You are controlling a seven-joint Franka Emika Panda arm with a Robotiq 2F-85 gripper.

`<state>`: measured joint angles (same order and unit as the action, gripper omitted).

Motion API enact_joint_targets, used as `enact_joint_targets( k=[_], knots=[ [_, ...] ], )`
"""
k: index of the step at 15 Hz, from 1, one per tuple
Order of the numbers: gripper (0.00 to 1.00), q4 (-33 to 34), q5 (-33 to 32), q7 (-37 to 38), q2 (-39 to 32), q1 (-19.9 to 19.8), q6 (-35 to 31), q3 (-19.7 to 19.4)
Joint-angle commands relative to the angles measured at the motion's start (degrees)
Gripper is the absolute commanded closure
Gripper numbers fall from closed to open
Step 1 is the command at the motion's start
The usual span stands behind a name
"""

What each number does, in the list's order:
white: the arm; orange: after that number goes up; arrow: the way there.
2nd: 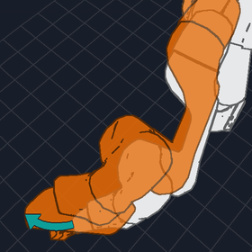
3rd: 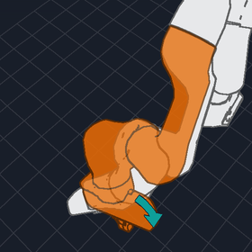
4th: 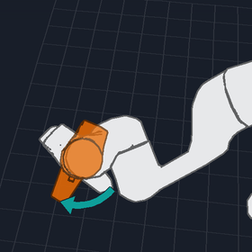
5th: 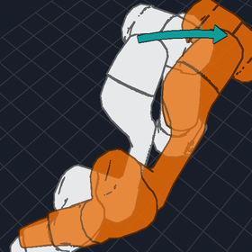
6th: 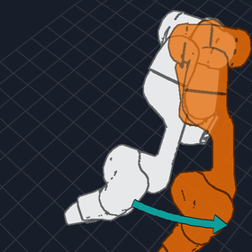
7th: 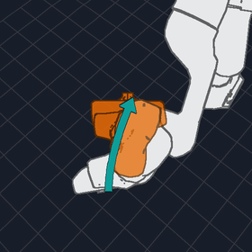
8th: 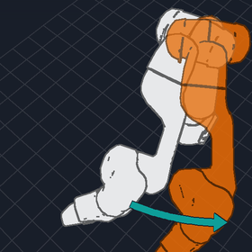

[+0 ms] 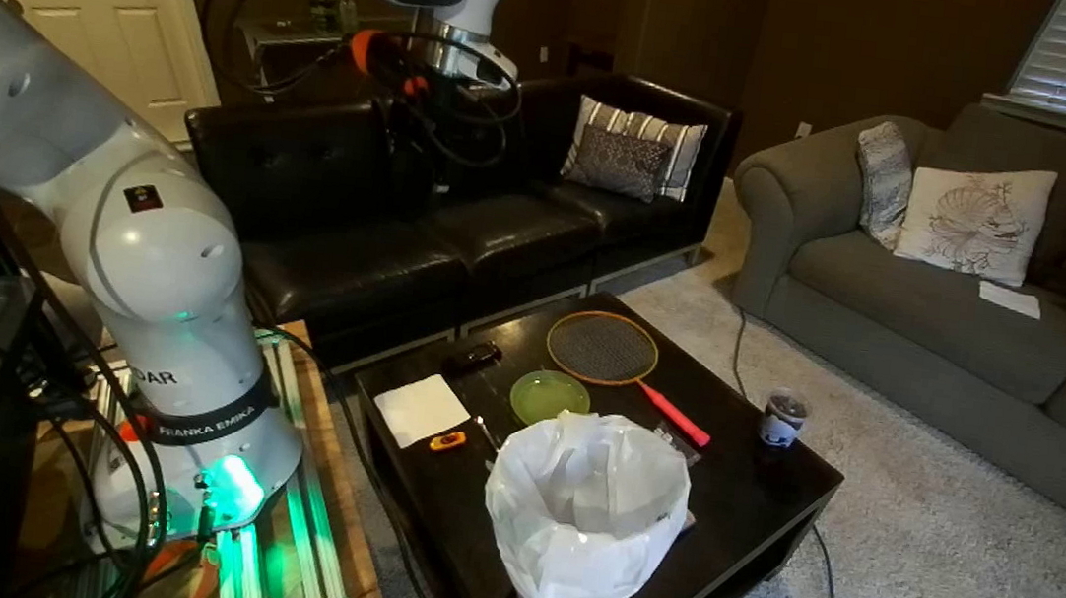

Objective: Put some popcorn in the bin

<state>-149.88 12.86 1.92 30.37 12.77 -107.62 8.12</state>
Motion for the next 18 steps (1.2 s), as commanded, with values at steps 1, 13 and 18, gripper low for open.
enact_joint_targets(
  k=[1, 13, 18],
  knots=[
    [0.0, 3.3, 0.8, -3.7, -6.0, -1.0, 1.4, -1.9],
    [0.0, 18.9, 1.1, -12.6, -32.2, -3.8, 3.4, -3.2],
    [0.0, 17.6, 0.0, -11.5, -32.0, -4.1, 1.4, -2.7]
  ],
)
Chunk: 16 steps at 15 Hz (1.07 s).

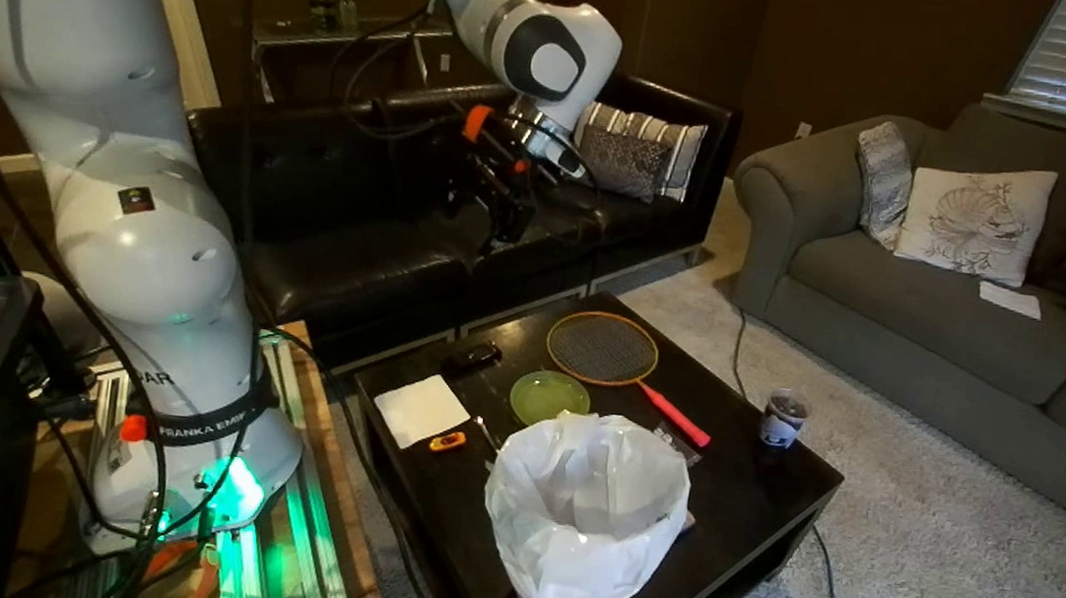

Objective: Put some popcorn in the bin

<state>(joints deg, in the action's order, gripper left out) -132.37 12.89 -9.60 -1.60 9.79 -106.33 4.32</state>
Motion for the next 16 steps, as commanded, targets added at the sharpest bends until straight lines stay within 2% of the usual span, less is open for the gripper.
enact_joint_targets(
  k=[1, 5, 7, 8, 11, 16],
  knots=[
    [0.0, 0.2, 0.0, 0.0, -0.1, -1.1, 0.2, 1.1],
    [0.0, 0.6, 0.0, 0.0, -0.1, -1.1, 0.6, 1.1],
    [0.0, 1.6, -1.2, 2.3, -1.5, -0.3, -0.7, 1.8],
    [0.0, 2.1, -1.8, 5.0, -2.5, 0.0, -2.0, 2.3],
    [0.0, 1.5, -0.1, 7.4, -4.5, 0.5, -8.0, 3.7],
    [0.0, 1.0, 1.9, 8.1, -10.9, 1.3, -15.9, 6.2]
  ],
)
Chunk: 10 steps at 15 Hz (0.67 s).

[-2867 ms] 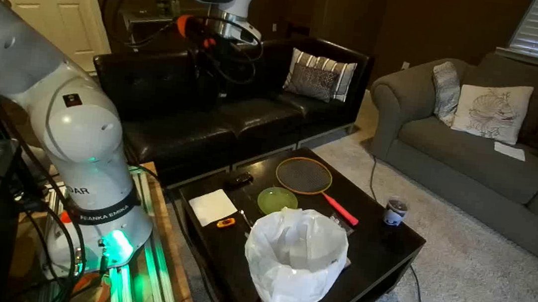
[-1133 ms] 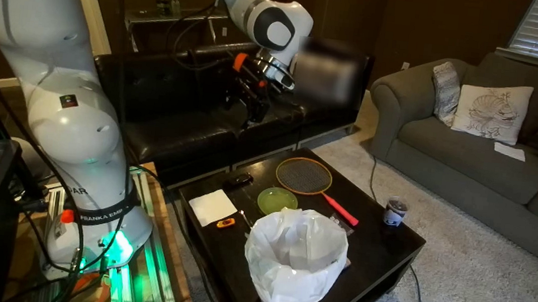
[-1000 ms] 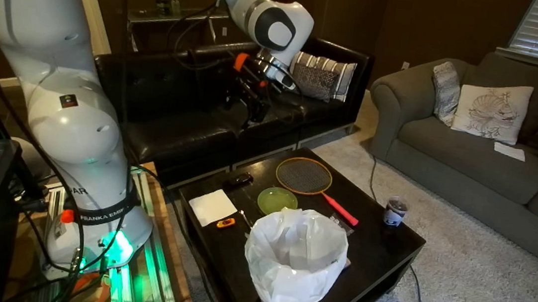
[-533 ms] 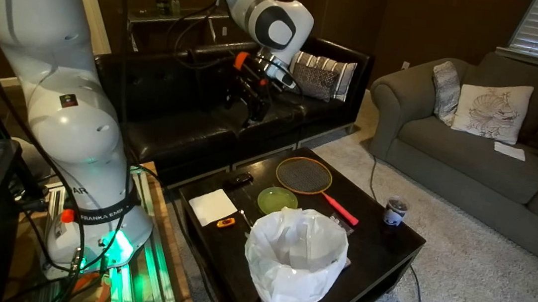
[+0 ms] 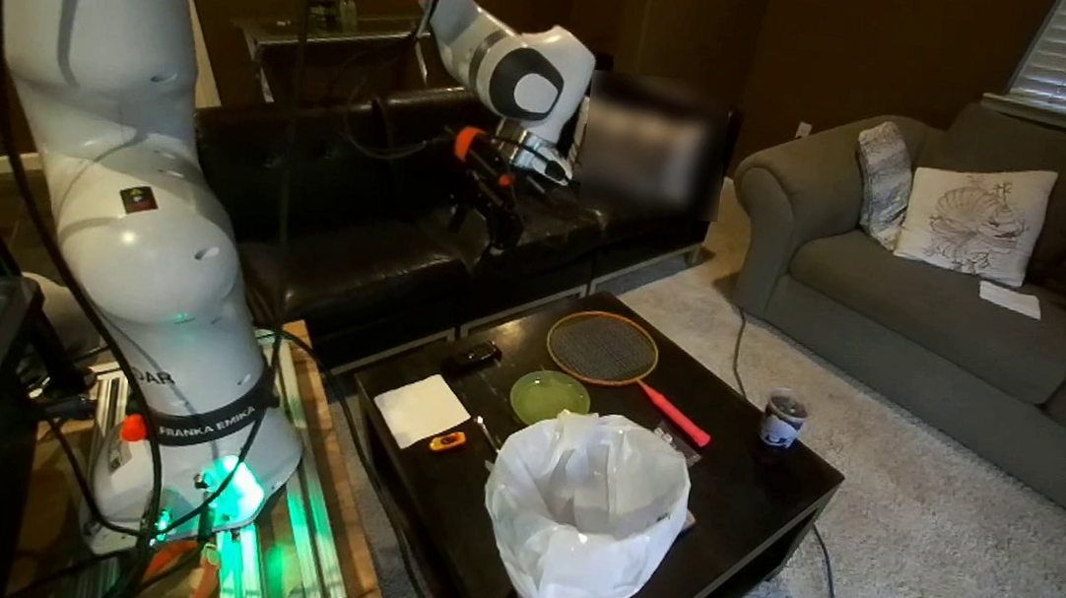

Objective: Put some popcorn in the bin

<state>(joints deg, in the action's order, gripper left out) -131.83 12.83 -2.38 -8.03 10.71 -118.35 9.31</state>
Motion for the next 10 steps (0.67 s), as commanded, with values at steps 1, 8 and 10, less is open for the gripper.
enact_joint_targets(
  k=[1, 8, 10],
  knots=[
    [0.0, 0.2, 1.7, 1.0, -6.3, 0.5, -6.7, 1.5],
    [0.0, 3.3, 3.4, 6.2, -20.9, 0.4, -23.4, 2.1],
    [0.0, 4.7, 4.9, 7.6, -24.5, -0.3, -27.0, 2.3]
  ],
)
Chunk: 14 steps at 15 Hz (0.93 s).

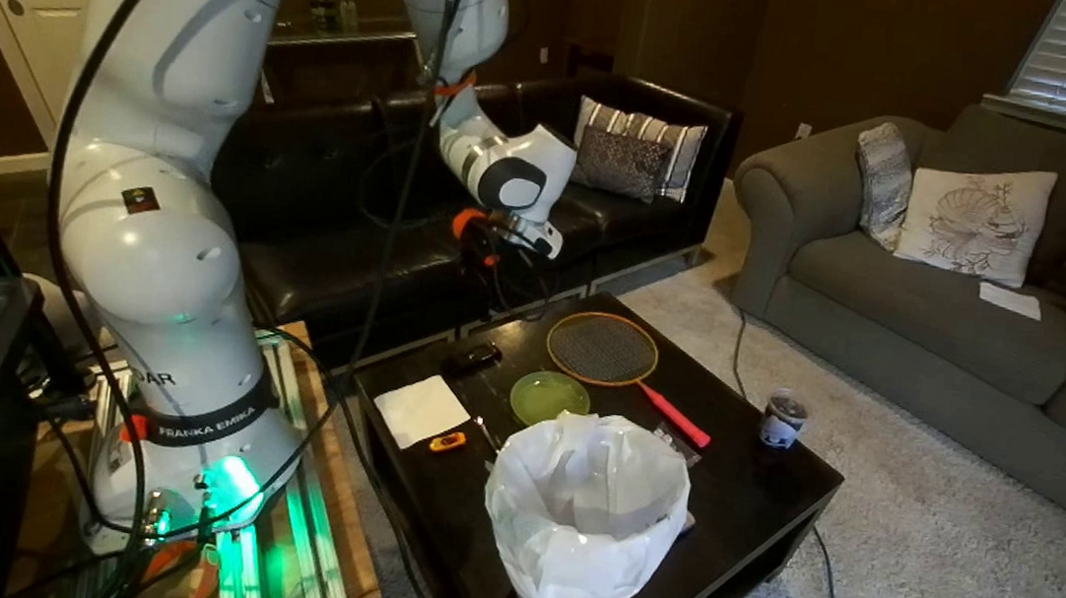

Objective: Put some popcorn in the bin

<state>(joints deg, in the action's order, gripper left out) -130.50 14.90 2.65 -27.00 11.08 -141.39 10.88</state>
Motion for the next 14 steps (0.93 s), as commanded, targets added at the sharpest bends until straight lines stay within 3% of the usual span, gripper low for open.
enact_joint_targets(
  k=[1, 3, 4, 12, 14],
  knots=[
    [0.0, 4.2, 3.0, 3.8, -6.9, -0.5, -5.3, 0.4],
    [0.0, 5.5, 4.0, 6.1, -9.9, -0.6, -10.4, 0.3],
    [0.0, 3.1, 1.5, 4.2, -6.6, -0.9, -7.4, 0.4],
    [0.0, 5.2, 2.0, 6.2, -9.7, -0.9, -9.8, 0.3],
    [0.0, 5.5, 1.3, 9.7, -11.2, 1.1, -15.1, -2.4]
  ],
)
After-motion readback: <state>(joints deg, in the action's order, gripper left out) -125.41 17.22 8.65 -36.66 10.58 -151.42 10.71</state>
